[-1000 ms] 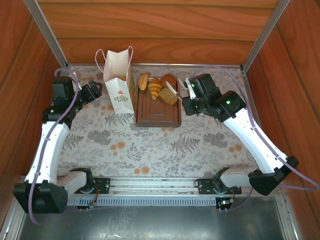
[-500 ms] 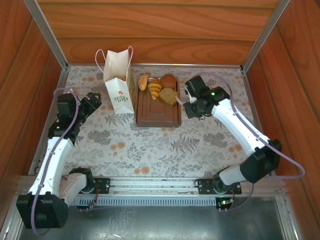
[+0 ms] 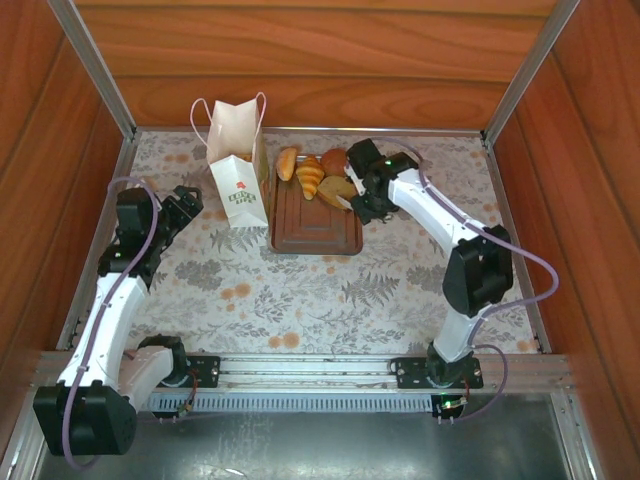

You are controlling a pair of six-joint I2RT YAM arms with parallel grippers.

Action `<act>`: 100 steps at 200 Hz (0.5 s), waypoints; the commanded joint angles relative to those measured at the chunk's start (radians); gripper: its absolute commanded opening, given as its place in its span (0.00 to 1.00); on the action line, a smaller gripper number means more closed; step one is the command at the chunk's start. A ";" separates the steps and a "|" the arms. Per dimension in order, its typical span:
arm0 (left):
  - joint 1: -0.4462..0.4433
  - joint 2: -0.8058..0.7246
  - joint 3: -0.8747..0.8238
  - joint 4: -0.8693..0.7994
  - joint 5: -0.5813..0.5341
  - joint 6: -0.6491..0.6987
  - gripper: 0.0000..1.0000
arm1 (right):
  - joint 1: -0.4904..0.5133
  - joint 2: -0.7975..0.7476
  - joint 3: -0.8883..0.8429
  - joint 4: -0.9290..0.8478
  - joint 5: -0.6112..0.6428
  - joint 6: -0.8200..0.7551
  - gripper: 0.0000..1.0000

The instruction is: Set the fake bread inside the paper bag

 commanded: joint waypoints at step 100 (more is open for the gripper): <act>-0.008 0.074 0.066 0.008 -0.033 0.023 0.95 | -0.057 0.126 0.119 0.070 -0.093 -0.167 0.59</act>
